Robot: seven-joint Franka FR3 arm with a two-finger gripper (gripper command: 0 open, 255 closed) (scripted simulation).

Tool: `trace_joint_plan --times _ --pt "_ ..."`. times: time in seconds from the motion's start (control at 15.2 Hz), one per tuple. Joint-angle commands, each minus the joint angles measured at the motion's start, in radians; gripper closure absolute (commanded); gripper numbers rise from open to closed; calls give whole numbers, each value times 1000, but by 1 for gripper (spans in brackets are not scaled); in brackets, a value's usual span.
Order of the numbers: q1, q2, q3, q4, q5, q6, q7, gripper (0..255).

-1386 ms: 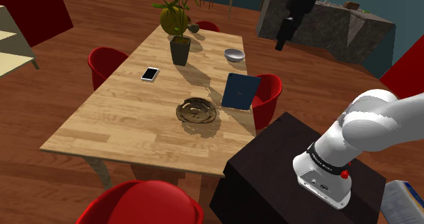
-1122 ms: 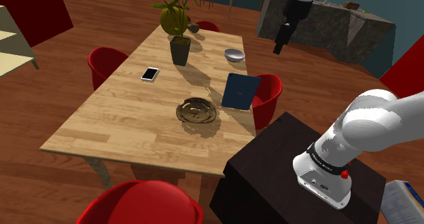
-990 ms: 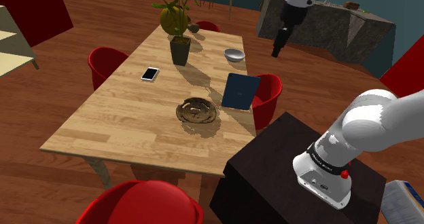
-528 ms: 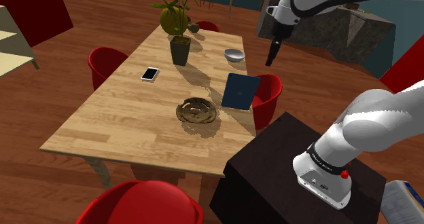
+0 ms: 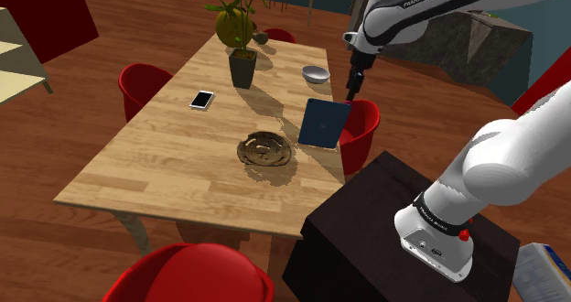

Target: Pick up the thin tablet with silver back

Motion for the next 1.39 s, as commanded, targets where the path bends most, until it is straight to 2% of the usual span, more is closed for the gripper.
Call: trace_joint_plan --times 0.0,0.2,0.73,0.86,0.92,1.32 --pt "13 86 -29 38 45 38 -99 0" --pt "22 223 -55 96 135 88 -250 0" --pt "17 317 -47 76 199 191 -307 0" --pt "16 317 -46 76 199 191 -307 0" --pt "17 318 -46 77 199 191 -306 255" --pt "17 319 -46 78 200 190 -306 255"
